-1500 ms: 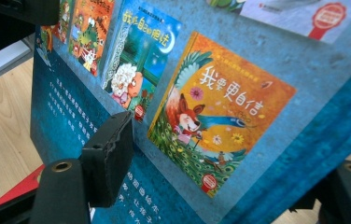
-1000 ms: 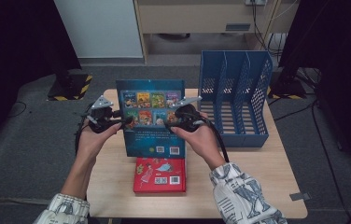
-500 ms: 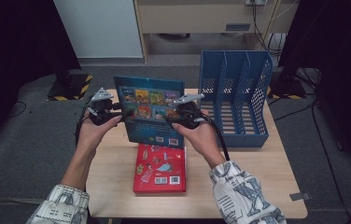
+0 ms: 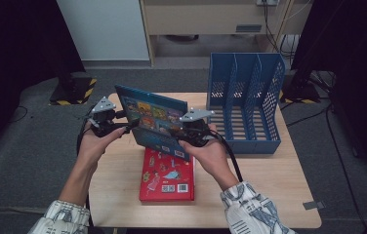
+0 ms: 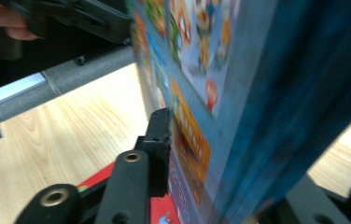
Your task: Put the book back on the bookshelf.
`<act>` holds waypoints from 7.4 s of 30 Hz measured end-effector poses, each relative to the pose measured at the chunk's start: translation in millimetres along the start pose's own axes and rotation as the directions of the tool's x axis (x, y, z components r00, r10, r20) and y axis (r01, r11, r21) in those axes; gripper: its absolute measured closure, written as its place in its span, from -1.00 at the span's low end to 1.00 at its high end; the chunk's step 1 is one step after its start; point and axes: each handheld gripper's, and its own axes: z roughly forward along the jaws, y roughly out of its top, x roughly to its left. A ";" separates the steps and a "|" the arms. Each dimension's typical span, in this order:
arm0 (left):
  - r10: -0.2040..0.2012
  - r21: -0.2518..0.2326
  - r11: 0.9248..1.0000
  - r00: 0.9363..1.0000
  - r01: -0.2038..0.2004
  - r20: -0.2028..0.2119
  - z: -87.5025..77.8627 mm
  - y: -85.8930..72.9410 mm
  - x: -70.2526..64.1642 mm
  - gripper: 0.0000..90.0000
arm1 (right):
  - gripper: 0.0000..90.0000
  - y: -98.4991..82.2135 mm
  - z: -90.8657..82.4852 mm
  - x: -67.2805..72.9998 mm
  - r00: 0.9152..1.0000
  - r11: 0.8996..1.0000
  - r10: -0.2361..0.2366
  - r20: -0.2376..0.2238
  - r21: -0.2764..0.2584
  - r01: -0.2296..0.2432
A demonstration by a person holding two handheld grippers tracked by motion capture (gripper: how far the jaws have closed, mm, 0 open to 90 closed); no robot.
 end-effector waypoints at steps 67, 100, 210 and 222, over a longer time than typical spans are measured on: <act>-0.023 -0.015 1.000 0.999 0.024 0.027 8.5 -4.7 -1.8 -0.37 | 0.31 28.5 -25.2 26.9 0.991 0.979 -0.114 -0.065 -0.179 0.101; -0.036 -0.019 0.999 0.999 0.037 0.027 11.1 -6.2 -3.0 -0.40 | 0.67 45.6 -15.3 16.7 0.995 0.969 -0.053 -0.090 -0.244 0.030; -0.071 0.265 0.956 0.975 0.127 -0.209 22.2 -179.1 19.8 -1.00 | 0.83 59.6 -155.9 -65.3 0.975 0.921 0.146 0.166 -0.383 -0.073; -0.072 0.265 0.956 0.975 0.127 -0.209 22.2 -179.1 19.7 -1.00 | 0.83 54.5 -182.8 -79.1 0.962 0.914 0.179 0.204 -0.396 -0.086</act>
